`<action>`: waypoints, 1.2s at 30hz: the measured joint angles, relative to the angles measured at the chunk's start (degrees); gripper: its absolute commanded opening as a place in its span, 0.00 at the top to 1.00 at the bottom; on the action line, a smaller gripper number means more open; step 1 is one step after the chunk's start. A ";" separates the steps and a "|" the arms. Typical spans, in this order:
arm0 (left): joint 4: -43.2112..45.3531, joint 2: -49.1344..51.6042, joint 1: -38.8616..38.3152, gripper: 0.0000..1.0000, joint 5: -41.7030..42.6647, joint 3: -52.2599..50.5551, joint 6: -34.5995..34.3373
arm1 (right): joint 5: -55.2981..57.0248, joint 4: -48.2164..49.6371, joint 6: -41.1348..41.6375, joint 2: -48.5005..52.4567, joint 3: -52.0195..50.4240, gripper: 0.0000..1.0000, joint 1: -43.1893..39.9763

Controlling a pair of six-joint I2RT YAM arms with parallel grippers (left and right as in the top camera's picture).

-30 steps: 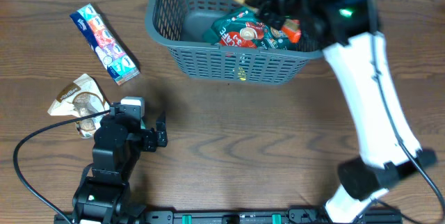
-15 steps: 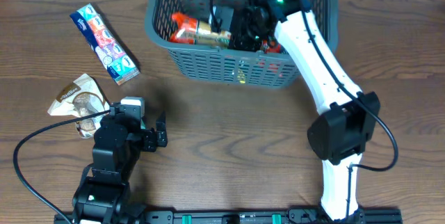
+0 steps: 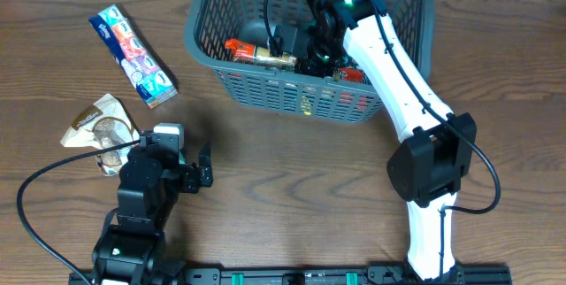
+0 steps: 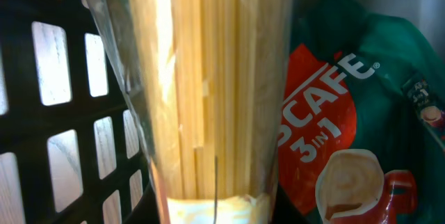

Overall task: Pack container
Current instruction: 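Lift the spaghetti pack and lower it into the basket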

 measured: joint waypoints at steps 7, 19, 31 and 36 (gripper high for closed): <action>0.00 0.00 0.00 0.01 0.00 0.00 0.00 | 0.15 -0.11 1.05 0.26 0.02 0.40 0.00; 0.00 0.00 0.00 0.01 0.00 0.00 0.00 | -0.33 4.26 1.90 0.28 0.02 0.30 0.00; 0.00 0.00 0.00 0.01 0.00 0.00 0.00 | -0.90 17.70 23.06 0.28 1.16 0.93 0.00; 0.00 0.00 0.00 0.01 0.00 0.00 0.00 | -4.90 18.58 30.08 0.26 3.89 0.99 0.00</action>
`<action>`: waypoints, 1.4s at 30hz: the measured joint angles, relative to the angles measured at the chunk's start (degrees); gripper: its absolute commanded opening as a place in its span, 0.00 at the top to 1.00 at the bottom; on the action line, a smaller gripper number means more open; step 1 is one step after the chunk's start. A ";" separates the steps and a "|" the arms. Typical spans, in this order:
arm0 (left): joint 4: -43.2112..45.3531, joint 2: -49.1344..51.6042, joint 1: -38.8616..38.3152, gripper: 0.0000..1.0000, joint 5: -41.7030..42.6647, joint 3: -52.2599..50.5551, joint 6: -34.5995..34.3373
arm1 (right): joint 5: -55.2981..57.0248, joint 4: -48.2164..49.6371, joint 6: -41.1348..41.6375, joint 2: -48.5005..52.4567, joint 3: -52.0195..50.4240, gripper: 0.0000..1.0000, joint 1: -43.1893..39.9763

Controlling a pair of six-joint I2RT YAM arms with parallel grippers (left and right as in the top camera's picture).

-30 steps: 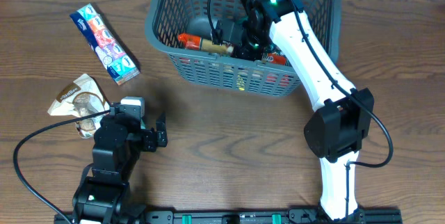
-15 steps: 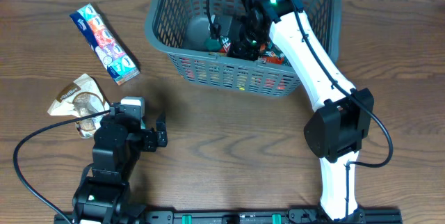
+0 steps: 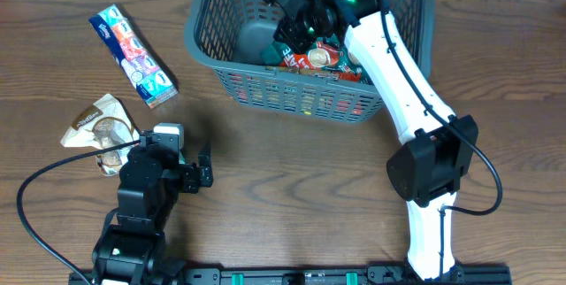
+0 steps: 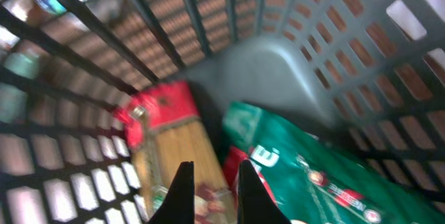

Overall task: Pack container
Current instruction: 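Lift the spaghetti pack and lower it into the basket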

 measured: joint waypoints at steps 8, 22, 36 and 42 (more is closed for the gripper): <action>0.00 0.00 0.00 0.01 0.00 0.00 0.00 | -11.08 -0.59 4.46 -0.02 2.03 0.99 0.44; 0.00 0.00 0.00 0.01 0.00 0.00 -0.02 | -18.01 -8.15 -1.86 -0.04 2.25 0.99 3.67; 0.00 0.00 0.00 0.01 0.00 0.00 -0.02 | -19.08 -14.71 -6.49 -0.09 2.71 0.99 4.81; 0.00 0.00 0.00 0.01 0.00 0.00 0.00 | -19.87 -17.90 -9.07 -0.11 2.78 0.99 5.07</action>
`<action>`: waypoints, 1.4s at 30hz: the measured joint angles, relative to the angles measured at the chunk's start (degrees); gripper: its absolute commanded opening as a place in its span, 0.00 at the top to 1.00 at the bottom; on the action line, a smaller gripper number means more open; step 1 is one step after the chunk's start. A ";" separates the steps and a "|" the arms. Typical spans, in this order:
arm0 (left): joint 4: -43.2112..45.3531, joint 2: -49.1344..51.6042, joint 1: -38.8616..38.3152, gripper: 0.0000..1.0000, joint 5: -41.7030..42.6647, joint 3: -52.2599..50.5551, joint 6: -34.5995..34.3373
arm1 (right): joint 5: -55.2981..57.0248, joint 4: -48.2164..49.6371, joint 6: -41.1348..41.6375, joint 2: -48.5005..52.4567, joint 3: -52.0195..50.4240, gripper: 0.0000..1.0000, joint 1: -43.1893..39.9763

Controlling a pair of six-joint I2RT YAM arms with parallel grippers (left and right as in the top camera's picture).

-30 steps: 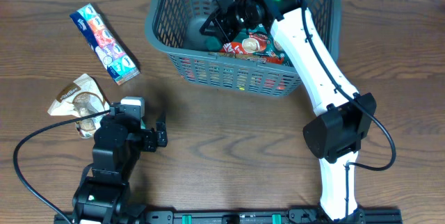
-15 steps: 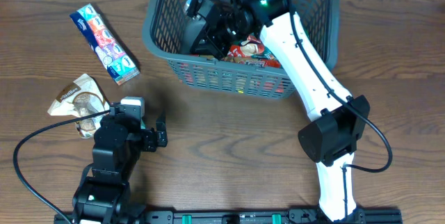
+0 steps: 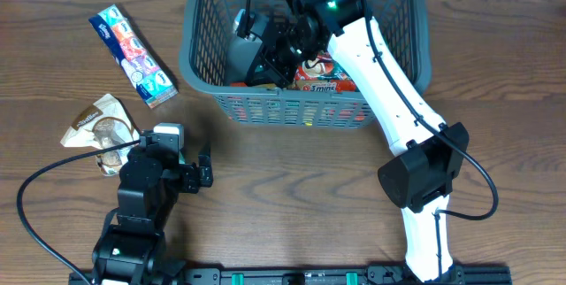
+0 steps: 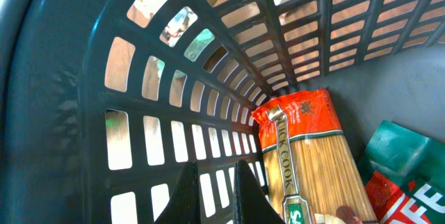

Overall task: Pack container
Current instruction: 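Lift the spaghetti pack and lower it into the basket, then open the right gripper and withdraw it from the basket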

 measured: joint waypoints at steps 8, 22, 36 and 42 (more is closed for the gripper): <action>0.00 0.00 0.00 0.01 0.00 0.00 0.00 | 0.17 0.90 -1.46 -0.02 0.00 0.53 0.11; 0.00 0.00 0.00 0.01 0.00 0.00 0.00 | 15.17 16.61 9.18 -0.02 1.11 0.01 -1.97; -8.20 1.46 0.00 0.02 -2.51 7.85 -0.31 | 43.58 -3.80 27.21 -4.39 31.85 0.01 -15.34; -31.41 13.16 3.93 0.02 -6.97 37.13 -3.48 | 46.77 -10.95 33.42 -12.17 35.06 0.01 -30.27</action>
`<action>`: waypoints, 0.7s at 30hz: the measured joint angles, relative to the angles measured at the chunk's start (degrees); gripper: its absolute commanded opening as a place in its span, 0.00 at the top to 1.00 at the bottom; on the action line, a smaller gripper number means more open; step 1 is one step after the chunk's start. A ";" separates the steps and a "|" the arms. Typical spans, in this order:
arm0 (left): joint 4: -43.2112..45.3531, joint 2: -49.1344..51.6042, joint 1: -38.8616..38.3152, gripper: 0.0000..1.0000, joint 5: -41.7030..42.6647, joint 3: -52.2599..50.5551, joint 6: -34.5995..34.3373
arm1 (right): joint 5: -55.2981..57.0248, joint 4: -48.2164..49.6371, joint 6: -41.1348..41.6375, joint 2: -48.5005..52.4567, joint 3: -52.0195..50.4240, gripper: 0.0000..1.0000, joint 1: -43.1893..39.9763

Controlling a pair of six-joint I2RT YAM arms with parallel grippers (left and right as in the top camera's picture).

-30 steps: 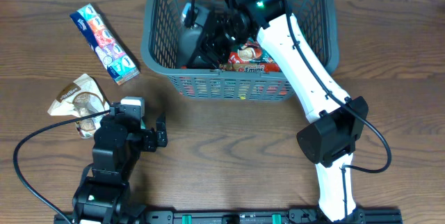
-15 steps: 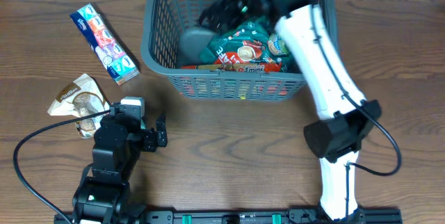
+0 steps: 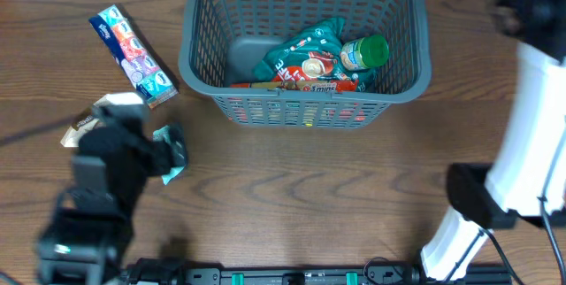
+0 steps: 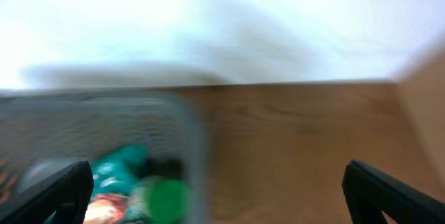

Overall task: Pack container
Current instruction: 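Open the right gripper and withdraw it from the basket, then reach the left gripper to the Kleenex tissue pack and grasp it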

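The grey basket (image 3: pixel 199 19) stands at the top centre and holds a green coffee packet (image 3: pixel 301 50), a green-lidded jar (image 3: pixel 364 52) and a spaghetti pack (image 3: pixel 292 81). My right gripper (image 4: pixel 217 177) is outside the basket, beyond its right corner, open wide with nothing between the fingers (image 4: pixel 49 197). The right wrist view is blurred but shows the green lid (image 4: pixel 167 200) and the basket's rim (image 4: pixel 188 123). My left gripper (image 3: pixel 168 157) is a blur on the table's left side, close to a brown packet (image 3: pixel 84 124). A blue snack pack (image 3: pixel 133 44) lies further back.
The white right arm (image 3: pixel 535 126) runs down the right edge of the overhead view. Bare wooden table (image 3: pixel 309 188) lies in front of the basket. A white wall (image 4: pixel 208 22) rises behind the table's far edge.
My right gripper was inside the basket by its left wall with its fingers close together; now it is outside, at the far right, wide open. The left arm has shifted left, toward the brown packet.
First my right gripper was deep in the basket against the spaghetti and coffee packet. Then it was higher inside, and later at the basket's left wall, with the basket squared up and slightly further left. Now it is out, and the left arm has moved.
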 measured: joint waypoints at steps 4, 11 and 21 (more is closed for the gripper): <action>-12.50 12.74 5.97 0.01 -1.22 22.05 -2.56 | -2.14 -2.93 1.77 -1.42 0.35 0.01 -8.48; -24.70 32.92 14.56 0.01 -2.12 48.61 -4.04 | -6.40 -5.03 2.47 0.42 0.15 0.01 -15.28; -21.88 44.13 14.99 0.01 -2.03 49.66 -4.09 | -6.78 -6.01 1.53 1.07 0.04 0.01 -16.44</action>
